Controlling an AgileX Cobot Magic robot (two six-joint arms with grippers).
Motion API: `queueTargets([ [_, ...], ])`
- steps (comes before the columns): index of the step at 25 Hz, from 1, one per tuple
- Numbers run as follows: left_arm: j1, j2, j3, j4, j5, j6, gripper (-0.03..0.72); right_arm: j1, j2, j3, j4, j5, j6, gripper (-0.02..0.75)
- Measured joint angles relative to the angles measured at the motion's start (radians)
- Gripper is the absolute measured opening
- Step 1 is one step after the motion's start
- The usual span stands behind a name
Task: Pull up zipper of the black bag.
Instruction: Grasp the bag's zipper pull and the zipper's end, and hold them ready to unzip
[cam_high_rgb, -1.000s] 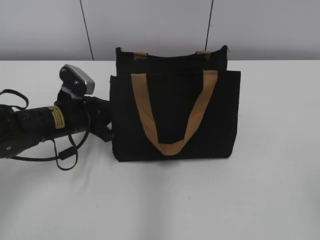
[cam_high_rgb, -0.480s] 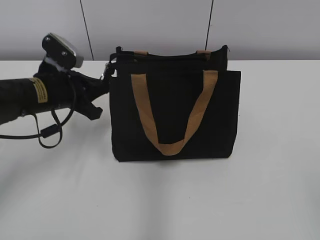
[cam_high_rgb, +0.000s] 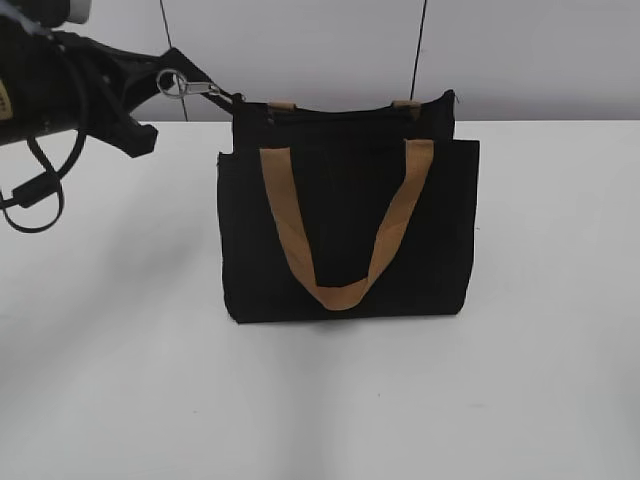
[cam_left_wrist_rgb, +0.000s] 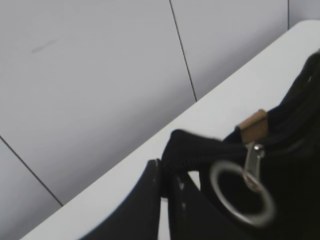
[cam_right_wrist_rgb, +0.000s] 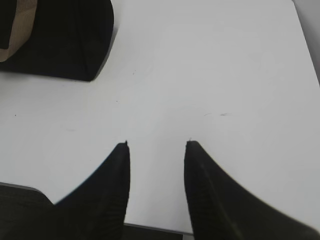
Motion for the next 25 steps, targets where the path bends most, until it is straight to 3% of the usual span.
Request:
queueTargets([
  [8, -0.027, -0.08, 0.002, 0.008, 0.049, -0.071, -0.001, 0.0, 0.0, 0.0, 0.0, 0.0, 0.0, 0.291],
  [15, -0.11, -0.116, 0.002, 0.008, 0.057, -0.073, -0.001, 0.001, 0.001, 0.0, 0.032, 0.0, -0.007, 0.291],
  [20, -0.154, -0.117, 0.002, 0.007, 0.063, -0.076, -0.001, 0.001, 0.131, -0.015, 0.191, -0.016, -0.184, 0.291],
  [25, -0.158, -0.117, 0.002, 0.006, 0.063, -0.076, -0.001, 0.017, 0.35, -0.024, 0.455, -0.18, -0.447, 0.291],
])
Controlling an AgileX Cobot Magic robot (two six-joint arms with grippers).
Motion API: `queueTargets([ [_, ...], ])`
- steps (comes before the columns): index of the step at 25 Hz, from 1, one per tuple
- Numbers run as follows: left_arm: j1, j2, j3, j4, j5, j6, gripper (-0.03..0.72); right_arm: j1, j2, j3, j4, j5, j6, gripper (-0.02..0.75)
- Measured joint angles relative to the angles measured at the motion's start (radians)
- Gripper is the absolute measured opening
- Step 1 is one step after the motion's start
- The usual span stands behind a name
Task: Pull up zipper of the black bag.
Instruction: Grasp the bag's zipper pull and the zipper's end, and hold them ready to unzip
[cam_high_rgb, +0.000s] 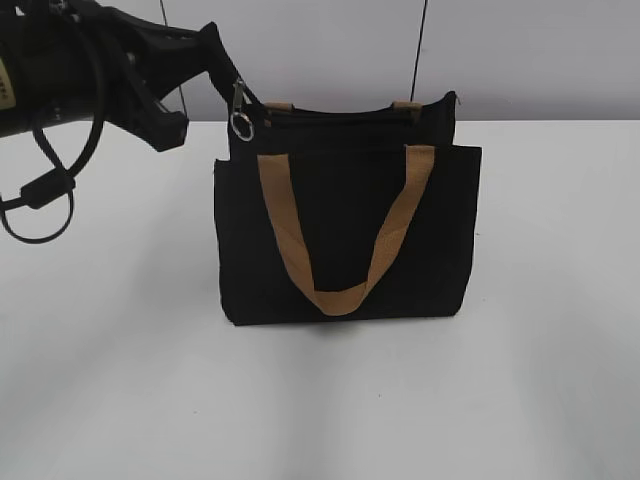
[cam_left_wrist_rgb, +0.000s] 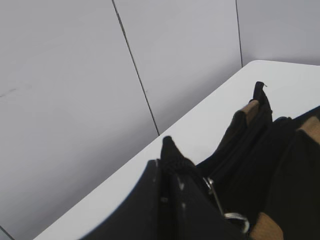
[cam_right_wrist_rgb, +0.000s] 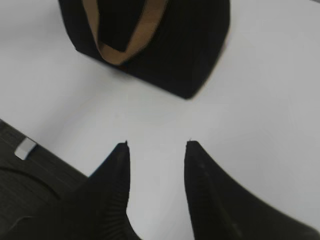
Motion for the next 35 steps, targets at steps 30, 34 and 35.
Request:
queueTargets([
  [30, 0.0, -0.002, 0.0, 0.0, -0.016, -0.001, -0.003, 0.457, 1.353, -0.683, 0.57, -0.303, -0.912, 0.291],
  [34, 0.0, -0.002, 0.0, 0.0, -0.016, -0.001, -0.003, 0.459, 1.393, -0.694, 0.57, -0.337, -0.914, 0.291],
  [35, 0.0, -0.002, 0.0, 0.0, -0.016, -0.001, -0.003, 0.459, 1.399, -0.694, 0.57, -0.354, -0.914, 0.291],
])
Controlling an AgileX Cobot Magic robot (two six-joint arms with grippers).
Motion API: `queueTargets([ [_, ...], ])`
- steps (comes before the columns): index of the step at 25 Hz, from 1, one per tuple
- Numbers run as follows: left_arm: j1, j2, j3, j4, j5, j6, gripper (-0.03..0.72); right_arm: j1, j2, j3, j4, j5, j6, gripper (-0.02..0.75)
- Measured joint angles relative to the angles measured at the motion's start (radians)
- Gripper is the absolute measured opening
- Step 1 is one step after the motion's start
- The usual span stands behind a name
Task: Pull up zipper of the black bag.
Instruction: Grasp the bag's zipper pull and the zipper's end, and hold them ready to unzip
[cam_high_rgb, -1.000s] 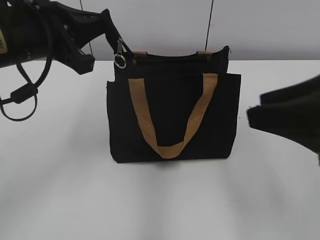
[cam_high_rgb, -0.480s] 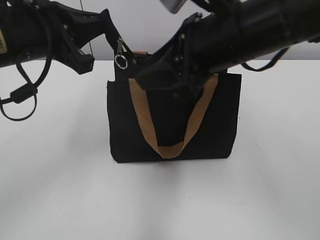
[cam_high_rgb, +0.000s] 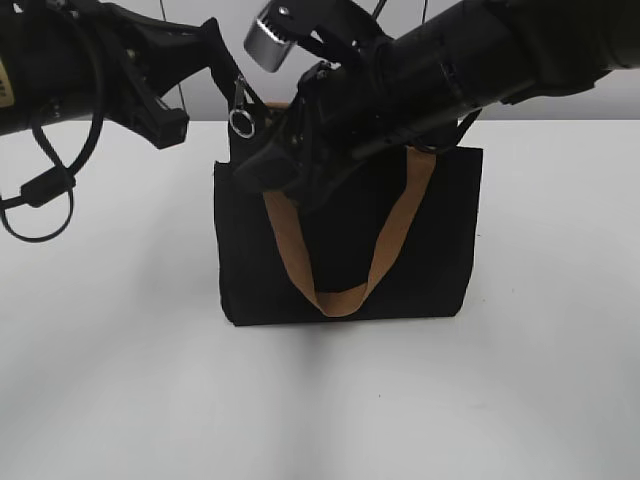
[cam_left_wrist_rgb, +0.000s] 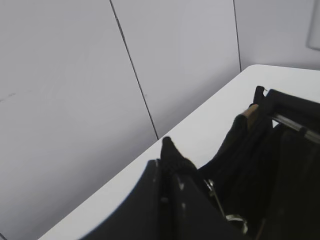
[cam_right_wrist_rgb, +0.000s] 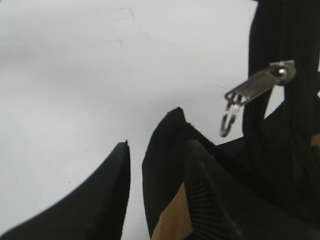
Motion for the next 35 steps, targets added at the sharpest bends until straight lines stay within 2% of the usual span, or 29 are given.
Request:
queueTargets([
  [11, 0.0, 0.0, 0.0, 0.0, 0.001, 0.0, -0.003, 0.0, 0.03, -0.008, 0.009, -0.075, -0.001, 0.291],
  [20, 0.0, 0.0, 0.0, 0.0, 0.001, 0.0, -0.003, 0.0, 0.032, -0.008, 0.143, -0.083, -0.029, 0.288],
  [27, 0.0, 0.0, 0.0, 0.0, 0.001, 0.0, -0.003, 0.0, 0.032, -0.008, 0.171, -0.085, -0.036, 0.176],
  [35, 0.0, 0.0, 0.0, 0.0, 0.001, 0.0, -0.003, 0.0, 0.032, -0.008, 0.172, -0.085, -0.038, 0.094],
])
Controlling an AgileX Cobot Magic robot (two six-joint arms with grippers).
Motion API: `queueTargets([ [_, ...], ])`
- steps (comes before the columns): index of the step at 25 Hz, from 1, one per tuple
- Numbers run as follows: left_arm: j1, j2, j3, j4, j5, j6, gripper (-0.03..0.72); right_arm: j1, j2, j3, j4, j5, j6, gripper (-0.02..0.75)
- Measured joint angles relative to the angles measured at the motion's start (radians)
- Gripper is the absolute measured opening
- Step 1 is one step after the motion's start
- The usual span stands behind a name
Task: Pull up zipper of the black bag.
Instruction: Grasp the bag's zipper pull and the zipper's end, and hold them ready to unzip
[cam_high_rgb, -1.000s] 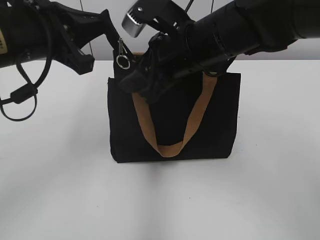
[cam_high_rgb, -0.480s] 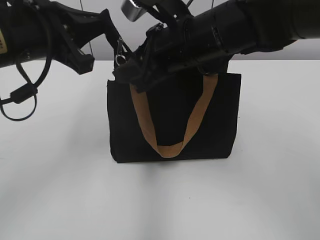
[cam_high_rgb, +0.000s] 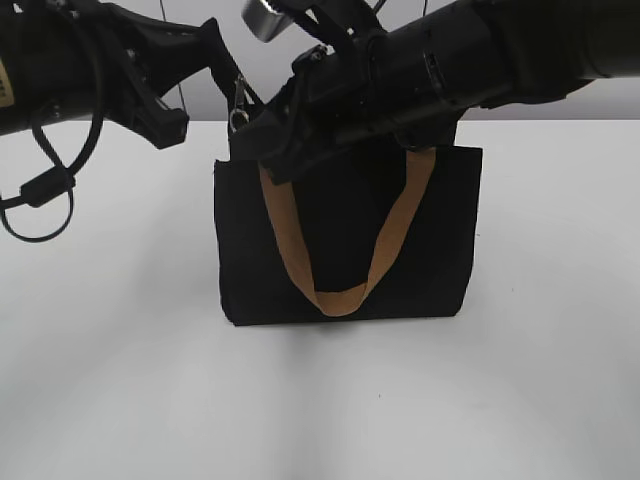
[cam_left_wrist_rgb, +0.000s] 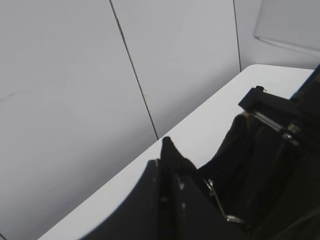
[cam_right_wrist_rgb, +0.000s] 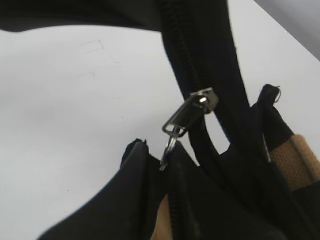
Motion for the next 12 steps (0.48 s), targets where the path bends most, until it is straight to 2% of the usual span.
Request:
queueTargets([
  [4, 0.0, 0.0, 0.0, 0.0, 0.001, 0.0, -0.003, 0.0, 0.0, 0.0, 0.001, 0.0, 0.006, 0.001],
  [12, 0.0, -0.001, 0.0, -0.004, 0.166, -0.001, -0.003, 0.0, -0.037, 0.0, 0.0, 0.006, 0.087, -0.001],
])
